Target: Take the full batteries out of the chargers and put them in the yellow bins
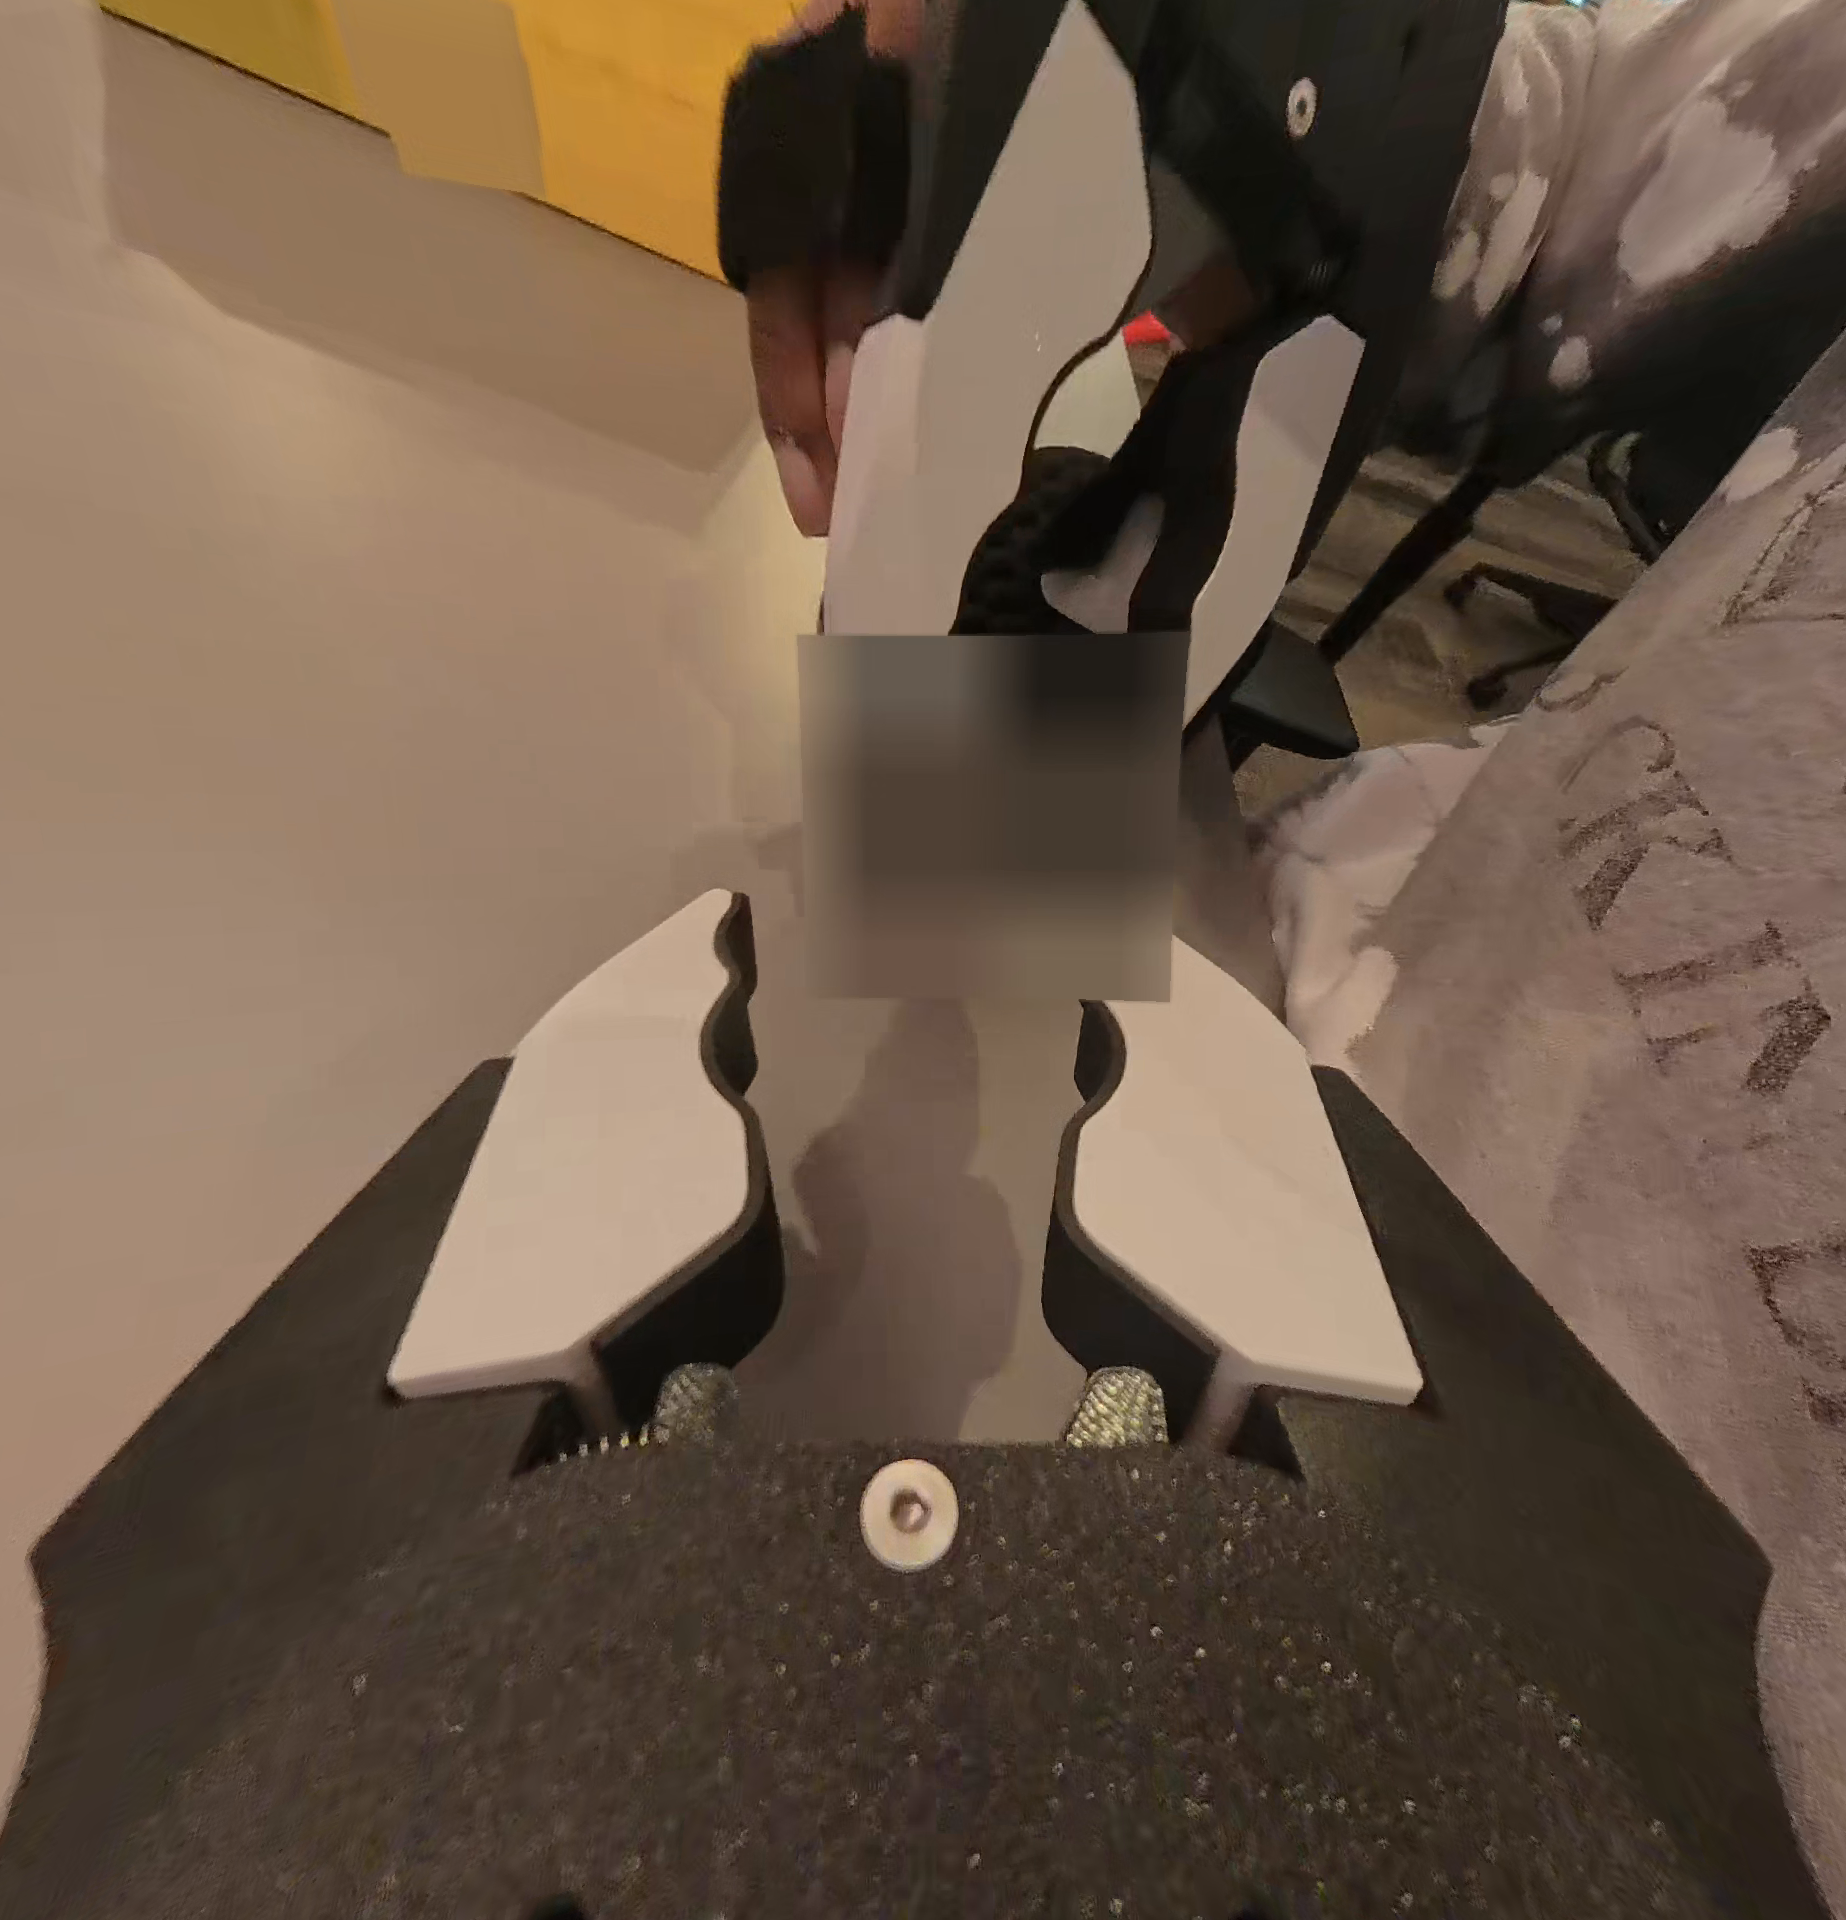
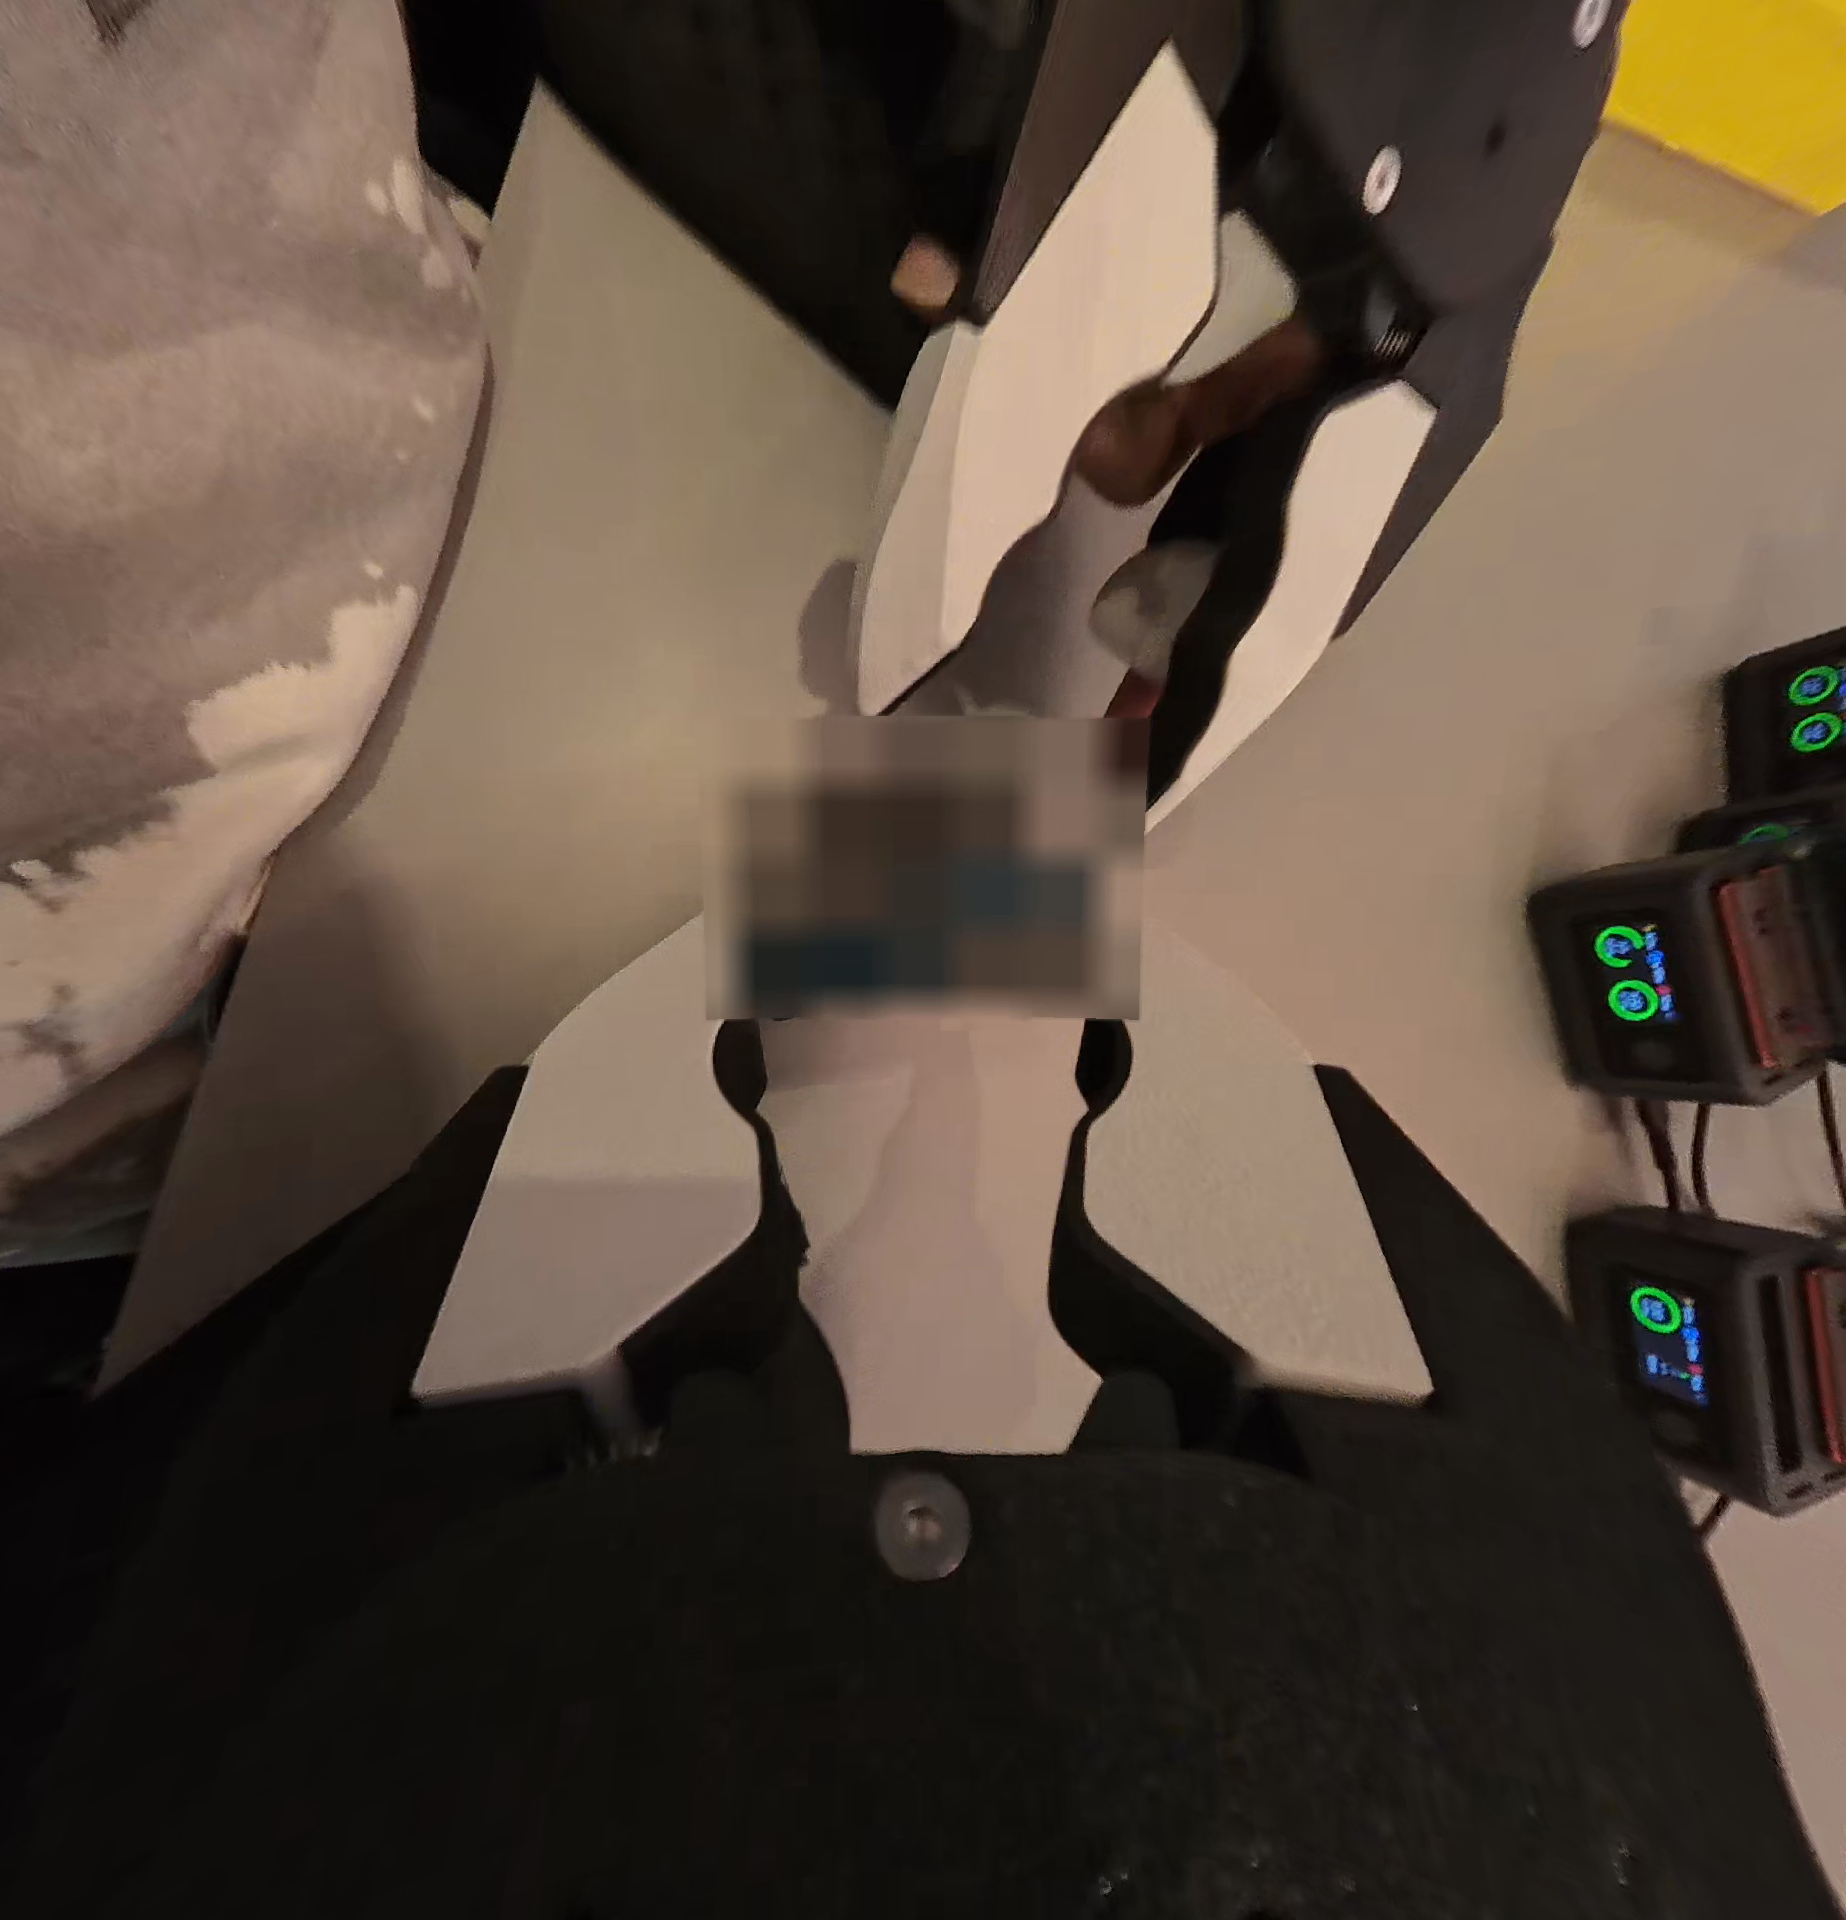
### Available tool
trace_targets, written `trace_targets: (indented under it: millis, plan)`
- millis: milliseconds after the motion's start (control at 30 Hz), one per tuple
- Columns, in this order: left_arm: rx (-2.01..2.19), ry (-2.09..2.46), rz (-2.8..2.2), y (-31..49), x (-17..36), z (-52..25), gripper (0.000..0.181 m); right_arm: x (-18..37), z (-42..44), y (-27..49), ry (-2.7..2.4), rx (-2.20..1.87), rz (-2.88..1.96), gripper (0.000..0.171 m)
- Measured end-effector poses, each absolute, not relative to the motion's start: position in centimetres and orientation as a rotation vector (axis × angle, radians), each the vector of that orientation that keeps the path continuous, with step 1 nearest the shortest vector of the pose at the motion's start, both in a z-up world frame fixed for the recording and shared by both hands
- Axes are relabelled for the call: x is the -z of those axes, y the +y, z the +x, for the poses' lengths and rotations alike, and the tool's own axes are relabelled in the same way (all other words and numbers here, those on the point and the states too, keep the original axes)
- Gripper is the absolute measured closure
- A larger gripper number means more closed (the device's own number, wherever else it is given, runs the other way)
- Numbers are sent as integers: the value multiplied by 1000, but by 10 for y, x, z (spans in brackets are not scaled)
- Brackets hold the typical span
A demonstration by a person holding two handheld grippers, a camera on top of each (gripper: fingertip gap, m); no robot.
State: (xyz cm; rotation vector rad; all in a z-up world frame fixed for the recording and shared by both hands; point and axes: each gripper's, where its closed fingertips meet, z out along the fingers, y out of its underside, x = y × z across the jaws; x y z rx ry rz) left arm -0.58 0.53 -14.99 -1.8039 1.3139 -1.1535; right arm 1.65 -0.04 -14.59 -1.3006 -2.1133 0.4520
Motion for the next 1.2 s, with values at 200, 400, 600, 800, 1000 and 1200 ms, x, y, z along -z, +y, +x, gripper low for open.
trace_targets:
  millis: [200,400,600,800,1000,1200]
  plan:
    - [1248,1332,-1801,-1,147,-5,129,133,1,-2,-2071,-489,-1235,113]
    - [1467,1277,-1752,-12,130,-2,145,122,-7,-3,-2034,-496,-1189,113]
    - [1618,1164,-1727,-10,116,-3,162,111,-13,1,-1974,-507,-1164,113]
    - [1835,1063,-1657,-11,99,-8,171,96,-18,1,-1885,-583,-1147,119]
    - [1738,1063,-1619,-6,100,-9,170,87,-16,0,-1814,-695,-1208,118]
    - [1373,1104,-1539,8,102,-8,170,86,-12,11,-1600,-960,-1443,135]
